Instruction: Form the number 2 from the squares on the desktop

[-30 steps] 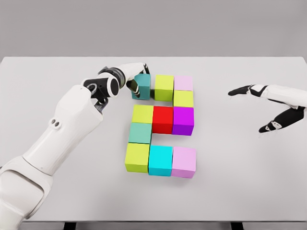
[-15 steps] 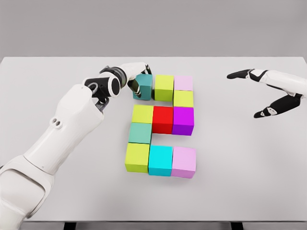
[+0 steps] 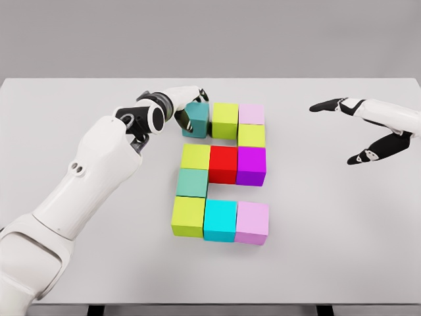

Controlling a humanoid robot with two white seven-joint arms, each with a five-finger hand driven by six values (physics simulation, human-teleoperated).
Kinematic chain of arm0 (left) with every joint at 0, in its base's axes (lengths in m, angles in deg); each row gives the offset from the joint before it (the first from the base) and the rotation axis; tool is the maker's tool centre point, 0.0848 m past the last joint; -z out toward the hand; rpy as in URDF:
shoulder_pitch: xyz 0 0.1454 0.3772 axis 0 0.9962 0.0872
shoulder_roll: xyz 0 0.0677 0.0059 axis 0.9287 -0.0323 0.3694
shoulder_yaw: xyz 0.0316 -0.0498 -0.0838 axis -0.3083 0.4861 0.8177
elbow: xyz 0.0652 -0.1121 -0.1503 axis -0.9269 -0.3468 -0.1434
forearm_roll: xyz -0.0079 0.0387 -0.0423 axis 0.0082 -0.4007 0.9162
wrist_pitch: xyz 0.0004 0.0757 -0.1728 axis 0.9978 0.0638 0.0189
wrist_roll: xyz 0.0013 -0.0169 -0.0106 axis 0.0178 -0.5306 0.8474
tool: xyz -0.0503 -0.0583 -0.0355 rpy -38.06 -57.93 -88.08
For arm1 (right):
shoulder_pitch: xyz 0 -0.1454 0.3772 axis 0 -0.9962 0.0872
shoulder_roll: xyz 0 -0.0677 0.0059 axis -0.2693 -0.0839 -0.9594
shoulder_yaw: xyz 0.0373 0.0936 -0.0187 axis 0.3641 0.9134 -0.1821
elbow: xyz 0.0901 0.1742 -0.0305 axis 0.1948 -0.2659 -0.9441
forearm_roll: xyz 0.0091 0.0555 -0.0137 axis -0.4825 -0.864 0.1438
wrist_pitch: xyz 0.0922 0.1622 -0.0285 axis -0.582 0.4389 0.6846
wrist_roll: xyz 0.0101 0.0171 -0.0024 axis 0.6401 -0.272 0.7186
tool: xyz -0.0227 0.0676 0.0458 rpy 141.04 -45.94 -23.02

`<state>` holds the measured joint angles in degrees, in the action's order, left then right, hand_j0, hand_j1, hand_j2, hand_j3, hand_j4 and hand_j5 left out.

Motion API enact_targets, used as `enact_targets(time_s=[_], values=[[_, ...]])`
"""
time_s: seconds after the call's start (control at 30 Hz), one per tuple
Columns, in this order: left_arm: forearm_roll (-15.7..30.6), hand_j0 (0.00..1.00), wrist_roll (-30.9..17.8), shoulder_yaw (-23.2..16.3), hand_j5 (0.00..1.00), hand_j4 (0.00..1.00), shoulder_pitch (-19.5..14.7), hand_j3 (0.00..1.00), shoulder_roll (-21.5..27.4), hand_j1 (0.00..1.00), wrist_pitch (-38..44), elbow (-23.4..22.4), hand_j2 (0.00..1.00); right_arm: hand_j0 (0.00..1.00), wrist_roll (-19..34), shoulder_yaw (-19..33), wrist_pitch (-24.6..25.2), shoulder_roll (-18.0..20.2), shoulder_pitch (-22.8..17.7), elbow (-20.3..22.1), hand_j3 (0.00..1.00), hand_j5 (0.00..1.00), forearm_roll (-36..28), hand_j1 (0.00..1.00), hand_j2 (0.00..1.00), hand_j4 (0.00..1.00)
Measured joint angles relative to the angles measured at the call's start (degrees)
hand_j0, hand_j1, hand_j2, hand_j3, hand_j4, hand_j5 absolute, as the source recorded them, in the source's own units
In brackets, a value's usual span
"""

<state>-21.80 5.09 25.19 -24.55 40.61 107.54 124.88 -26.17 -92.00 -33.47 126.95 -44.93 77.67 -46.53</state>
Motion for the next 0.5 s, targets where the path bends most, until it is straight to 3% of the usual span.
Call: enact_targets(time_s=[0.5], values=[[-0.06,0.94,0.0,-0.05,0.94,0.94,0.18,0.94,-0.37,0.94,0.09,-0.07,0.94,1.0,0.0,0.02,0.0,0.06,-0.26,0.23,1.0,1.0,0.01,1.0,1.0,1.0]])
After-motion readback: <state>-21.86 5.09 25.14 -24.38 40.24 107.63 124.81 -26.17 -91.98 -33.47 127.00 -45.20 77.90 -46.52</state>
